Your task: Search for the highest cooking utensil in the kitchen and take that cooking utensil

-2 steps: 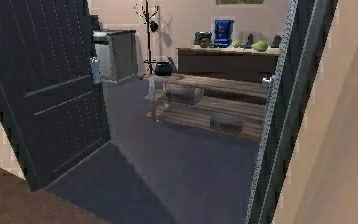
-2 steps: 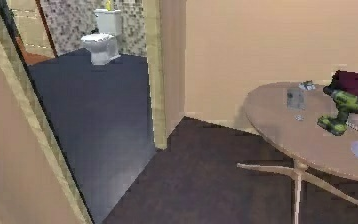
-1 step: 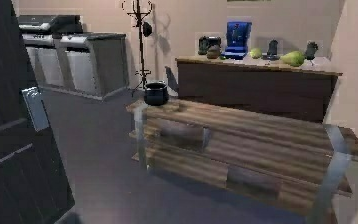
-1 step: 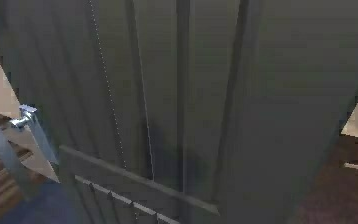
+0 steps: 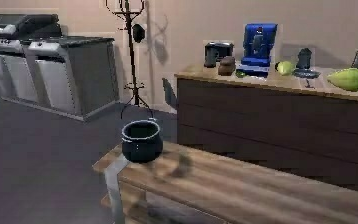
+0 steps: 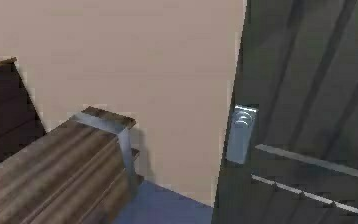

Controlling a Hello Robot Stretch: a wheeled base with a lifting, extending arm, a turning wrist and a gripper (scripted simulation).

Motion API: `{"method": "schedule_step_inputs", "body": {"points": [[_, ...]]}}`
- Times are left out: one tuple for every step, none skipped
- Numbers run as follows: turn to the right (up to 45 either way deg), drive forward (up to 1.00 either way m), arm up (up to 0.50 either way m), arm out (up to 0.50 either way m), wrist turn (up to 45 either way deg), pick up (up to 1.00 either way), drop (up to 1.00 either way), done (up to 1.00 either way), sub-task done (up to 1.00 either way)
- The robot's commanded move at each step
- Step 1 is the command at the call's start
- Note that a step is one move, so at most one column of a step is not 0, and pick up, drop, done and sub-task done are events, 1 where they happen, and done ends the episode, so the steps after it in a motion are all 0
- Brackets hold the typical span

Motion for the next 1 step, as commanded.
{"method": "schedule_step_inputs", "body": {"points": [[-42.0, 0.00, 0.00, 0.00, 0.0, 0.00, 0.00, 0.00, 0.00]]}}
